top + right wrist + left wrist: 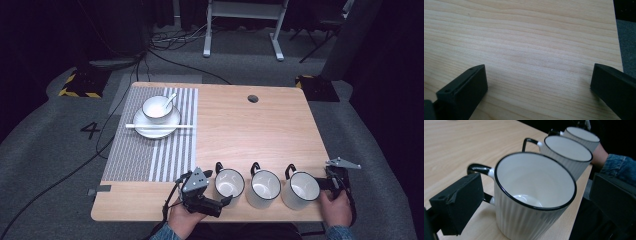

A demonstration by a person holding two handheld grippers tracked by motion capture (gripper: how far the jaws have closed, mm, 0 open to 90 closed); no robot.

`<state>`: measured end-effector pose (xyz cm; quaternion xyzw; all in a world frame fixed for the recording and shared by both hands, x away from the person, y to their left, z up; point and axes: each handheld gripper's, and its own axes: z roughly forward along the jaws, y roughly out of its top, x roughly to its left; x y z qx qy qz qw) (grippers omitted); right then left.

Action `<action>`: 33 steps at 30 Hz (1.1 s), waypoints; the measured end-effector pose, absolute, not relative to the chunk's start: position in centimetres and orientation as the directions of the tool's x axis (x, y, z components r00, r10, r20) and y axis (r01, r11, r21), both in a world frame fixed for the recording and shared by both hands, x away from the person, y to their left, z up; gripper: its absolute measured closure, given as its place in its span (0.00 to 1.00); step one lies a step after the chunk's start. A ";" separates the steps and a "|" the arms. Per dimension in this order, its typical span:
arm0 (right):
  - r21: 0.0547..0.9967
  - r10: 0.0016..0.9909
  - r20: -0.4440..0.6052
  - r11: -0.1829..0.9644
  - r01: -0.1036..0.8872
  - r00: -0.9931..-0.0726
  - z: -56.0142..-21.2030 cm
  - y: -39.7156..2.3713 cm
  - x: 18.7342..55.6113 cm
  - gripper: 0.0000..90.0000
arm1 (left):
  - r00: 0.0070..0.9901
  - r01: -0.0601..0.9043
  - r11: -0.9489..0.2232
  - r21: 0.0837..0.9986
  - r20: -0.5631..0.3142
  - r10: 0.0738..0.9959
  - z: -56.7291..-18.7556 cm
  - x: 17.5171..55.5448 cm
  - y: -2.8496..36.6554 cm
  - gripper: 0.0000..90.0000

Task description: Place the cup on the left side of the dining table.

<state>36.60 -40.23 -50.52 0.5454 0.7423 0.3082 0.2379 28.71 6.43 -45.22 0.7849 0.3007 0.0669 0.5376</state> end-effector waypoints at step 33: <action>0.716 0.957 -0.016 0.213 0.665 -0.290 -50.5 -40.2 36.6 0.01 | 0.800 0.376 -0.297 0.878 -0.146 0.582 -49.8 29.9 3.0 0.00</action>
